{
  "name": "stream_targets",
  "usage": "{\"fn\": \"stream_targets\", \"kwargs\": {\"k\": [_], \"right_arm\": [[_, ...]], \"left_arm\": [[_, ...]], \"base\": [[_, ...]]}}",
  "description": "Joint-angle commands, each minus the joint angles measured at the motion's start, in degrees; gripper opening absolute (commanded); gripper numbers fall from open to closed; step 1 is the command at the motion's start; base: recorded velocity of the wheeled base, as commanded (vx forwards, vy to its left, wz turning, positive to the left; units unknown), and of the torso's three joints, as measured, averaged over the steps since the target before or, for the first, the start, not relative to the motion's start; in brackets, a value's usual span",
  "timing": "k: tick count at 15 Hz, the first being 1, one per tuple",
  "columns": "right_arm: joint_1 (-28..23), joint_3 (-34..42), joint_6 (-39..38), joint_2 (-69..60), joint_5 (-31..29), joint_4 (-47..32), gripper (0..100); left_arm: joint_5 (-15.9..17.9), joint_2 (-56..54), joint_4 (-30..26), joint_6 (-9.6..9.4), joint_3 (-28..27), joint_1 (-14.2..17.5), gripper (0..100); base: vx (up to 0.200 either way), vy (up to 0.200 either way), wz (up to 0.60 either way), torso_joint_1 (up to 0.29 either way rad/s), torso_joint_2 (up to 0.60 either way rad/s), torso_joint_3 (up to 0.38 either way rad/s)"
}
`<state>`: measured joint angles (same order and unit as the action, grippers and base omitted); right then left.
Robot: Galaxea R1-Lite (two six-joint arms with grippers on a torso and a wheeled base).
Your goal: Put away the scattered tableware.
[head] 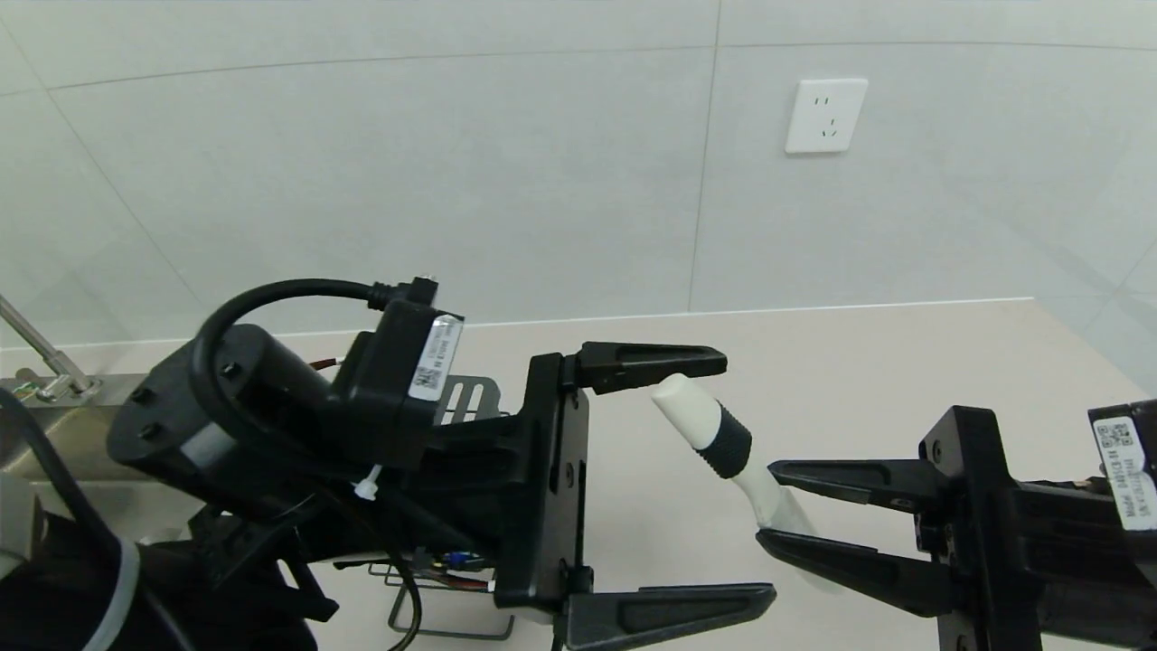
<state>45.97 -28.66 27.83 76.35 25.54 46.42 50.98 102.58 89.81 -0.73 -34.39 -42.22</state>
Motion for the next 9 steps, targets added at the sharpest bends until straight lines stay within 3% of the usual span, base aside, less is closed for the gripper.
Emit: {"fn": "stream_targets", "kwargs": {"k": [1,9], "right_arm": [[0.4,-0.3,0.1,0.6,0.0,0.0,0],[0.5,-1.0,0.3,1.2,-0.1,0.1,0]], "left_arm": [[-0.1,2.6,0.2,0.20,-1.5,-0.9,100],[-1.3,1.7,0.2,2.23,-3.1,-2.5,100]], "base": [[0.000,0.000,0.00,0.000,0.00,0.000],[0.000,0.000,0.00,0.000,0.00,0.000]]}}
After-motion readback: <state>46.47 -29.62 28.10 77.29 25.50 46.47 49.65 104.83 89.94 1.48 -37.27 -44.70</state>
